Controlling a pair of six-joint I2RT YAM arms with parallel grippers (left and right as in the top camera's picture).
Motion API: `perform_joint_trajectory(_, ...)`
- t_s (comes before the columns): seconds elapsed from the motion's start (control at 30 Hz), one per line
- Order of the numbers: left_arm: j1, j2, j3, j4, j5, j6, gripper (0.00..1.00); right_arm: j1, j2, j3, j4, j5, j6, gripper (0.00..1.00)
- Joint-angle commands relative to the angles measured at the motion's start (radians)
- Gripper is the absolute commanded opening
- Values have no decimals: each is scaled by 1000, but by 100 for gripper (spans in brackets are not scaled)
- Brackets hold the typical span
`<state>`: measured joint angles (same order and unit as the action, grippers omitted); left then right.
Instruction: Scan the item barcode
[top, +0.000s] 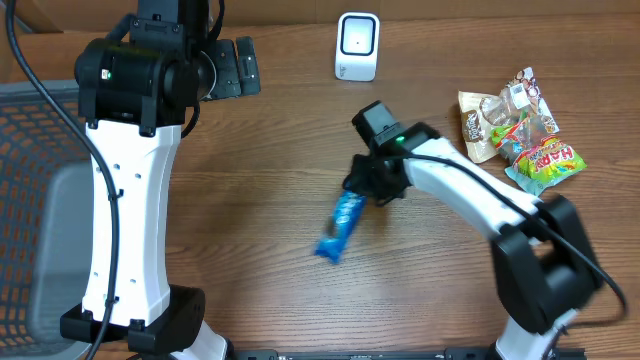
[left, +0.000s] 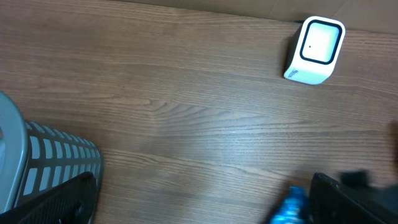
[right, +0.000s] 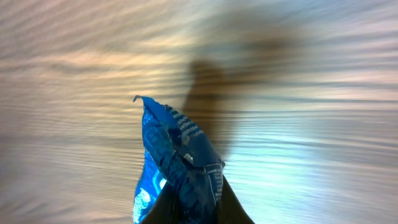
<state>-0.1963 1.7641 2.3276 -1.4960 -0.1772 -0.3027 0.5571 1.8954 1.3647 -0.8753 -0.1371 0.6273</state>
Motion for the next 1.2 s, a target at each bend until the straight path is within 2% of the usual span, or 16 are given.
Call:
perform_joint_trajectory(0.0, 0, 1, -2, 4, -13, 19, 100, 44, -108, 116, -118, 554, -64, 4)
perform_joint_trajectory(0.03, 0, 1, -2, 4, -13, 19, 100, 71, -109, 158, -183, 768, -64, 4)
perform_joint_trajectory(0.13, 0, 1, -2, 4, -13, 19, 100, 121, -103, 159, -187, 1019, -62, 4)
perform_joint_trajectory(0.3, 0, 1, -2, 4, -13, 19, 100, 137, -16, 159, -118, 1092, -60, 4)
perform_joint_trajectory(0.33, 0, 1, -2, 4, -13, 19, 100, 133, 46, 160, -104, 1132, -61, 4)
perform_joint_trajectory(0.57, 0, 1, -2, 4, -13, 19, 100, 149, 202, 160, -119, 1356, -82, 4)
perform_joint_trajectory(0.73, 0, 1, -2, 4, -13, 19, 100, 185, 202, 172, -125, 1310, -87, 4)
perform_joint_trajectory(1.1, 0, 1, -2, 4, -13, 19, 100, 304, 211, 171, -80, 855, -97, 4)
perform_joint_trajectory(1.17, 0, 1, -2, 4, -13, 19, 100, 318, 211, 171, -74, 831, -148, 14)
